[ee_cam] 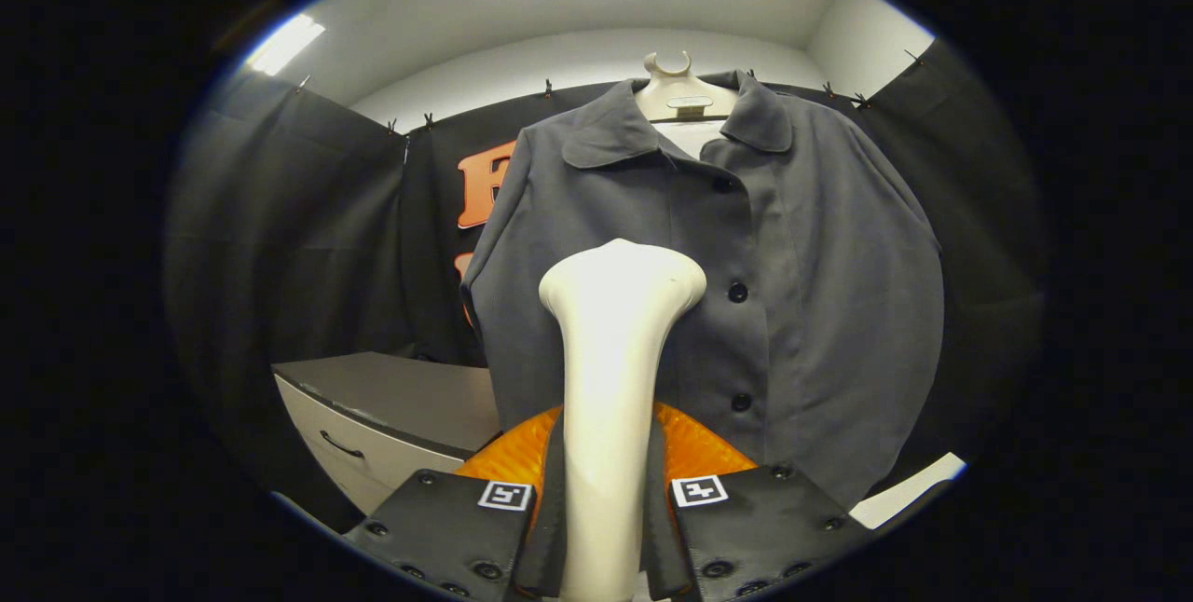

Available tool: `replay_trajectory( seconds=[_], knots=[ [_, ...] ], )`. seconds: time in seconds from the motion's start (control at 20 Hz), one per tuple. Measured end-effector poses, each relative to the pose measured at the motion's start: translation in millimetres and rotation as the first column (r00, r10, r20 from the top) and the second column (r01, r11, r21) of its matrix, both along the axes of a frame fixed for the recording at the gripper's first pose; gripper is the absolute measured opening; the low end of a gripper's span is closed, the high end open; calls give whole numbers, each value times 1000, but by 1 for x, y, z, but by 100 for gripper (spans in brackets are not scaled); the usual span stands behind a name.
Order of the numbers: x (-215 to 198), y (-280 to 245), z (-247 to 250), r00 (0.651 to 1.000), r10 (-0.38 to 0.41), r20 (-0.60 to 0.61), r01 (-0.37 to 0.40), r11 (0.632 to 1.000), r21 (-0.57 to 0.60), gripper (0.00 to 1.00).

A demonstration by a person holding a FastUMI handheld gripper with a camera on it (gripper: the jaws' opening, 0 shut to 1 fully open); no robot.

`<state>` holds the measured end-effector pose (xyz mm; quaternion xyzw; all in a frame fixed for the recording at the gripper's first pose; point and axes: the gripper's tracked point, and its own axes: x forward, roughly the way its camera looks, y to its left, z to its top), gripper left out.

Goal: Iron the clothes twice with a garment steamer, once on the left side and once on the right side.

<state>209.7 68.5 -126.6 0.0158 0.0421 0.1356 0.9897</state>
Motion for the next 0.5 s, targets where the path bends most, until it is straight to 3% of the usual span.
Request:
replay_trajectory(
  seconds=[0.5],
  knots=[
    [-35, -10, -74, 997, -14, -81, 12, 1000, -18, 41]
  ],
)
